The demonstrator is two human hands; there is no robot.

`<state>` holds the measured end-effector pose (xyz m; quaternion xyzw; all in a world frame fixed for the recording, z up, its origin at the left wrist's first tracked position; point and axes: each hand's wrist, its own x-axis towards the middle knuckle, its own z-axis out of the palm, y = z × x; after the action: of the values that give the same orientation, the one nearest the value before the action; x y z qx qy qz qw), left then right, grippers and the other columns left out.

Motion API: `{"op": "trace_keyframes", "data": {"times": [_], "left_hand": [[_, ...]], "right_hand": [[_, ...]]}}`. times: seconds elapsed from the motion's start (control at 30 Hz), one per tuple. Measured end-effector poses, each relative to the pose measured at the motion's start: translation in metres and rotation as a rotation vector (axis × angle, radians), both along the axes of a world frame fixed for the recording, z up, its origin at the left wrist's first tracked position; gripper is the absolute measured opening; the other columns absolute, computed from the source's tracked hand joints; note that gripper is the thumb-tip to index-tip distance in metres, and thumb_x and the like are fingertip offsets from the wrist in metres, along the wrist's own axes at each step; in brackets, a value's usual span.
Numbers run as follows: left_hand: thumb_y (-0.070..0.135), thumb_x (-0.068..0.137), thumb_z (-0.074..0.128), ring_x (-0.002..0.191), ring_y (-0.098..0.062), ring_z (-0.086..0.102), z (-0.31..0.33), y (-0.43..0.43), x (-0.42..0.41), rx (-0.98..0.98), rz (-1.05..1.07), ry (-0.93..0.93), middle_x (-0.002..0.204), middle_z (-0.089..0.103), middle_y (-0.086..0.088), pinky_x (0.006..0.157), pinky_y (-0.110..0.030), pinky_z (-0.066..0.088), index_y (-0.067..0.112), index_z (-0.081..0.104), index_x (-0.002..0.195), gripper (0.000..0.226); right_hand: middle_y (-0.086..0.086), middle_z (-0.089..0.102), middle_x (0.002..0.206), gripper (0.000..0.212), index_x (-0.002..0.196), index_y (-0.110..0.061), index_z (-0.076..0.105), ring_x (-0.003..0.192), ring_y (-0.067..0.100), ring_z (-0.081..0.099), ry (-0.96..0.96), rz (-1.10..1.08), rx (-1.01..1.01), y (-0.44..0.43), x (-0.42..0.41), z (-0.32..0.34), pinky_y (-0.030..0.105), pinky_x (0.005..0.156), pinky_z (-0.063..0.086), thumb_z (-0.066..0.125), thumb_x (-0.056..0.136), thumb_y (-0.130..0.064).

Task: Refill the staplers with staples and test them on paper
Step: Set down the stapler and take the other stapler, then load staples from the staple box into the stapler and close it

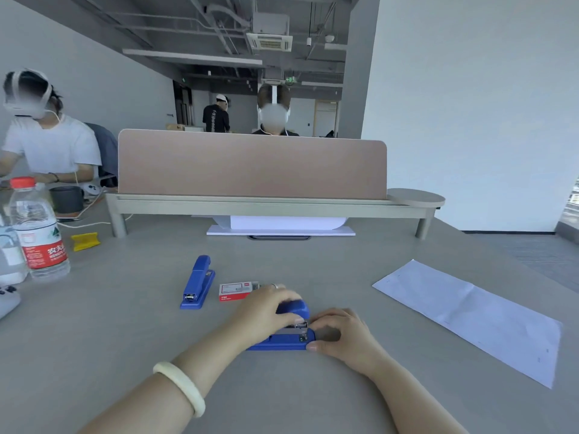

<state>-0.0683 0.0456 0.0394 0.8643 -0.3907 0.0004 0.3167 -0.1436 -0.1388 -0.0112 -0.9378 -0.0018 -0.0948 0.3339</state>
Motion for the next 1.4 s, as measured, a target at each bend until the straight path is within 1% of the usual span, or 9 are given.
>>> {"op": "trace_keyframes", "data": {"times": [0.27, 0.47, 0.67, 0.77, 0.87, 1.0, 1.1, 1.23, 1.4], "left_hand": [[0.016, 0.080, 0.071, 0.080, 0.002, 0.064, 0.015, 0.044, 0.008, -0.393, 0.094, 0.221, 0.089, 0.070, 0.009, 0.071, -0.004, 0.046, 0.031, 0.063, 0.094, 0.022], [0.007, 0.080, 0.069, 0.070, 0.009, 0.062, 0.006, 0.102, 0.021, -0.475, 0.212, 0.279, 0.086, 0.069, 0.014, 0.066, -0.004, 0.046, 0.027, 0.062, 0.096, 0.026], [-0.002, 0.074, 0.072, 0.074, -0.014, 0.057, -0.028, 0.151, 0.027, -0.204, 0.251, 0.306, 0.076, 0.065, 0.003, 0.064, -0.013, 0.044, 0.018, 0.063, 0.081, 0.023], [0.012, 0.068, 0.080, 0.075, -0.021, 0.059, -0.039, 0.153, 0.032, -0.048, 0.272, 0.236, 0.082, 0.066, -0.006, 0.074, -0.033, 0.048, 0.028, 0.063, 0.074, 0.024], [0.020, 0.066, 0.081, 0.086, -0.023, 0.059, -0.034, 0.151, 0.033, 0.097, 0.262, 0.116, 0.089, 0.062, -0.001, 0.078, -0.031, 0.045, 0.037, 0.058, 0.069, 0.029], [0.032, 0.071, 0.078, 0.097, -0.006, 0.056, -0.013, 0.134, 0.036, 0.067, 0.209, 0.074, 0.099, 0.058, 0.012, 0.084, -0.017, 0.042, 0.042, 0.058, 0.082, 0.025], [0.034, 0.077, 0.072, 0.100, -0.010, 0.057, -0.006, 0.102, 0.051, 0.026, 0.216, 0.003, 0.105, 0.060, 0.009, 0.088, -0.023, 0.045, 0.031, 0.064, 0.099, 0.023], [0.032, 0.083, 0.065, 0.110, -0.017, 0.051, -0.008, 0.058, 0.076, 0.217, 0.243, -0.130, 0.119, 0.053, 0.002, 0.091, -0.026, 0.041, 0.020, 0.057, 0.123, 0.042], [0.033, 0.087, 0.060, 0.113, -0.024, 0.050, -0.019, 0.036, 0.104, 0.453, 0.276, -0.085, 0.129, 0.050, -0.006, 0.094, -0.035, 0.043, 0.011, 0.053, 0.124, 0.044]], "right_hand": [[-0.027, 0.058, 0.109, 0.020, 0.075, -0.051, 0.059, 0.115, 0.004, 0.039, -0.008, 0.000, 0.017, 0.000, 0.000, 0.000, 0.028, 0.103, 0.030, 0.076, 0.070, -0.040], [-0.029, 0.058, 0.104, 0.015, 0.076, -0.052, 0.064, 0.115, 0.005, 0.041, -0.003, 0.015, 0.037, 0.000, 0.000, 0.000, 0.037, 0.107, 0.031, 0.073, 0.066, -0.046], [-0.024, 0.061, 0.105, 0.033, 0.087, -0.040, 0.070, 0.116, 0.008, 0.043, 0.011, 0.010, 0.051, 0.000, -0.001, 0.001, 0.039, 0.107, 0.033, 0.069, 0.058, -0.055], [-0.023, 0.063, 0.104, 0.036, 0.087, -0.043, 0.069, 0.115, 0.011, 0.049, 0.037, 0.013, 0.056, -0.002, 0.002, 0.000, 0.040, 0.105, 0.037, 0.067, 0.054, -0.058], [-0.023, 0.061, 0.106, 0.034, 0.086, -0.043, 0.069, 0.117, 0.012, 0.048, 0.080, 0.049, 0.045, -0.006, 0.005, 0.000, 0.039, 0.106, 0.037, 0.070, 0.055, -0.056], [-0.013, 0.065, 0.113, 0.018, 0.096, -0.030, 0.072, 0.110, 0.003, 0.057, 0.208, 0.090, 0.225, -0.017, 0.009, 0.017, 0.020, 0.094, 0.043, 0.072, 0.078, -0.032], [-0.010, 0.070, 0.108, 0.017, 0.099, -0.021, 0.072, 0.105, 0.005, 0.062, 0.154, -0.042, 0.358, -0.025, 0.023, 0.022, 0.016, 0.086, 0.042, 0.064, 0.087, -0.028], [0.000, 0.073, 0.095, 0.010, 0.084, -0.019, 0.072, 0.092, 0.018, 0.064, 0.031, -0.173, 0.361, -0.022, 0.041, 0.006, 0.023, 0.078, 0.044, 0.065, 0.086, -0.025], [-0.010, 0.067, 0.077, 0.010, 0.076, -0.023, 0.070, 0.072, 0.005, 0.056, -0.024, -0.187, 0.344, -0.029, 0.045, -0.005, 0.013, 0.065, 0.040, 0.065, 0.085, -0.024]]}}
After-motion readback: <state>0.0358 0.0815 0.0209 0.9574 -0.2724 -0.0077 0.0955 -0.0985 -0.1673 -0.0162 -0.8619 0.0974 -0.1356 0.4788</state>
